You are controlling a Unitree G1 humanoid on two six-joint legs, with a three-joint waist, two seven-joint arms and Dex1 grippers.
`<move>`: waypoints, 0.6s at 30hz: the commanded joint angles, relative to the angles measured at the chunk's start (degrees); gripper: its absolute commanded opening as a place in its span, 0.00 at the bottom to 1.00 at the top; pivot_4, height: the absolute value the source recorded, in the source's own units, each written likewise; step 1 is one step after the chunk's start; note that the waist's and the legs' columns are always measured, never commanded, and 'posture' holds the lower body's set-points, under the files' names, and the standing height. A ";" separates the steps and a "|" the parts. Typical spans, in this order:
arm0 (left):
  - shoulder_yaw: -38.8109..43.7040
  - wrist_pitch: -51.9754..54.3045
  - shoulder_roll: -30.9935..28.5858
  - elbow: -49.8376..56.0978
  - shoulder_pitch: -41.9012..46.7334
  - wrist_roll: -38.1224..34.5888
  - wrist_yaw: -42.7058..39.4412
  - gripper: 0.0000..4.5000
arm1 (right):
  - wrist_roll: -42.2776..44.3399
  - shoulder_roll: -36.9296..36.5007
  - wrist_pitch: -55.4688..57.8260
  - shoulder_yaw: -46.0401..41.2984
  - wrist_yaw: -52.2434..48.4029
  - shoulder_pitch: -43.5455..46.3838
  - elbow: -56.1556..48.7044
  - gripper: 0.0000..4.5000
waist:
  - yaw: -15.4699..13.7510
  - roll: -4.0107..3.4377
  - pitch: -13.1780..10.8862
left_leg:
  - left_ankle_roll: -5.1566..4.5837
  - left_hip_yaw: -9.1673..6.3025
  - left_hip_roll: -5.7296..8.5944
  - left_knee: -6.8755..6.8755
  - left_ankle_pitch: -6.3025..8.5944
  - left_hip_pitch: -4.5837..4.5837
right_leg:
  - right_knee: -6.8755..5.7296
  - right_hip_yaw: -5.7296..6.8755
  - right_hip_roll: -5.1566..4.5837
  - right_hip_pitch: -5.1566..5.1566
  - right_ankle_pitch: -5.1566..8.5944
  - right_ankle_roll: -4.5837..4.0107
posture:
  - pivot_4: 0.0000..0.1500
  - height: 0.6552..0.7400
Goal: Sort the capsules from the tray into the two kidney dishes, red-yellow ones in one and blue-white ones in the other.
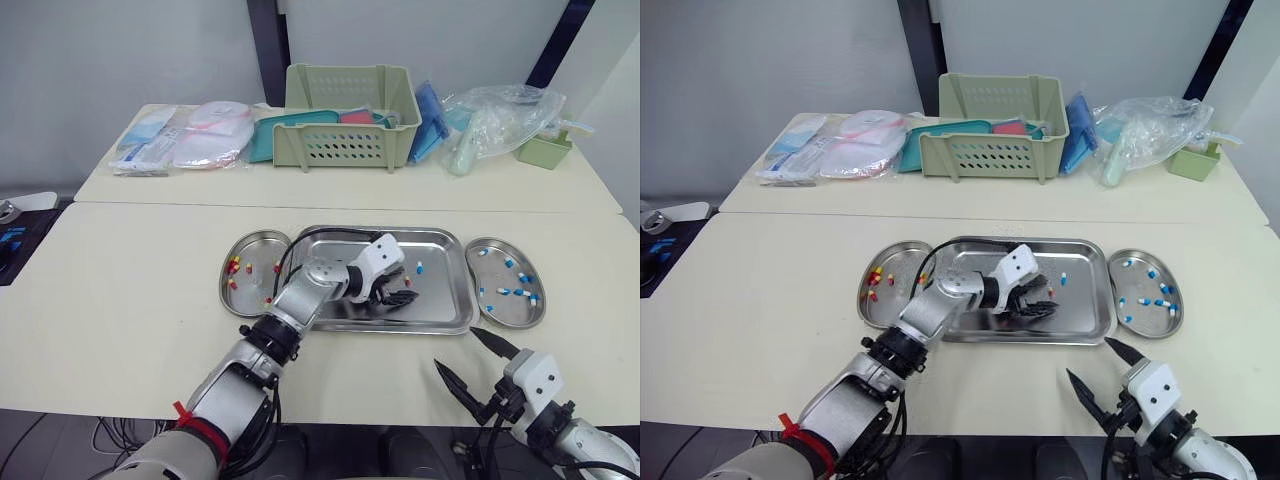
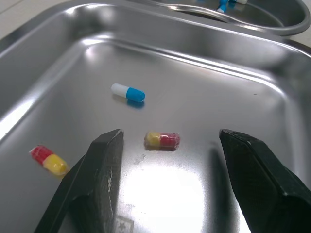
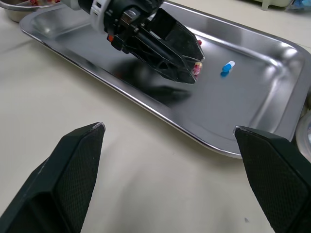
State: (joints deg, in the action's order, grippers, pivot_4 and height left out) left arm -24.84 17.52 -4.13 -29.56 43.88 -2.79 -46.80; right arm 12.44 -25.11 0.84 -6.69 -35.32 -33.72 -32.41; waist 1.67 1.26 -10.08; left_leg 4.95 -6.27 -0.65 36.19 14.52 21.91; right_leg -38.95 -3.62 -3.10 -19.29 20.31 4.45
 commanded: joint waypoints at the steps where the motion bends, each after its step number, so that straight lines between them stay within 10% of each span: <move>1: -0.67 -1.93 1.30 -2.44 1.64 2.01 -0.35 0.72 | 0.07 -0.21 0.81 0.10 0.96 -0.24 -3.09 1.00 | 0.05 -0.01 0.00 | 0.00 0.00 0.00 0.00 0.00 0.00 | 0.00 0.00 0.00 0.00 0.00 0.00 | 1.00 1.00; 5: -0.56 -2.46 2.22 -4.79 2.21 3.34 -0.56 0.72 | 0.18 -0.19 1.84 0.34 1.49 -0.24 -3.98 1.00 | 0.05 0.00 0.01 | 0.00 0.00 0.00 0.00 0.00 -0.01 | 0.00 0.00 0.00 0.00 0.00 0.00 | 1.00 1.00; 15: -0.03 -0.82 1.75 -3.13 0.74 4.04 -1.82 0.11 | 0.64 -0.12 3.56 0.61 2.16 0.26 -4.90 1.00 | 0.06 -0.01 0.01 | 0.00 -0.01 0.00 0.00 0.00 -0.01 | -0.01 0.00 0.00 0.01 0.00 0.00 | 1.00 1.00; 18: 0.07 -0.33 1.31 -1.23 0.09 3.83 -2.51 0.08 | 0.66 -0.23 3.81 0.75 2.23 0.73 -4.85 1.00 | 0.05 -0.02 0.02 | 0.00 -0.01 0.00 0.00 0.00 -0.01 | -0.01 0.00 0.00 0.01 0.00 0.00 | 1.00 1.00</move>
State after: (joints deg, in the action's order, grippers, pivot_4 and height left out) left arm -24.34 16.27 -2.59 -31.89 44.76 0.38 -48.47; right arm 12.51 -25.12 4.79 -5.57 -33.48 -33.02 -35.06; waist 1.72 1.24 -10.07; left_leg 4.95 -6.28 -0.65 36.19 14.52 21.89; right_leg -38.96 -3.62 -3.10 -19.28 20.31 4.46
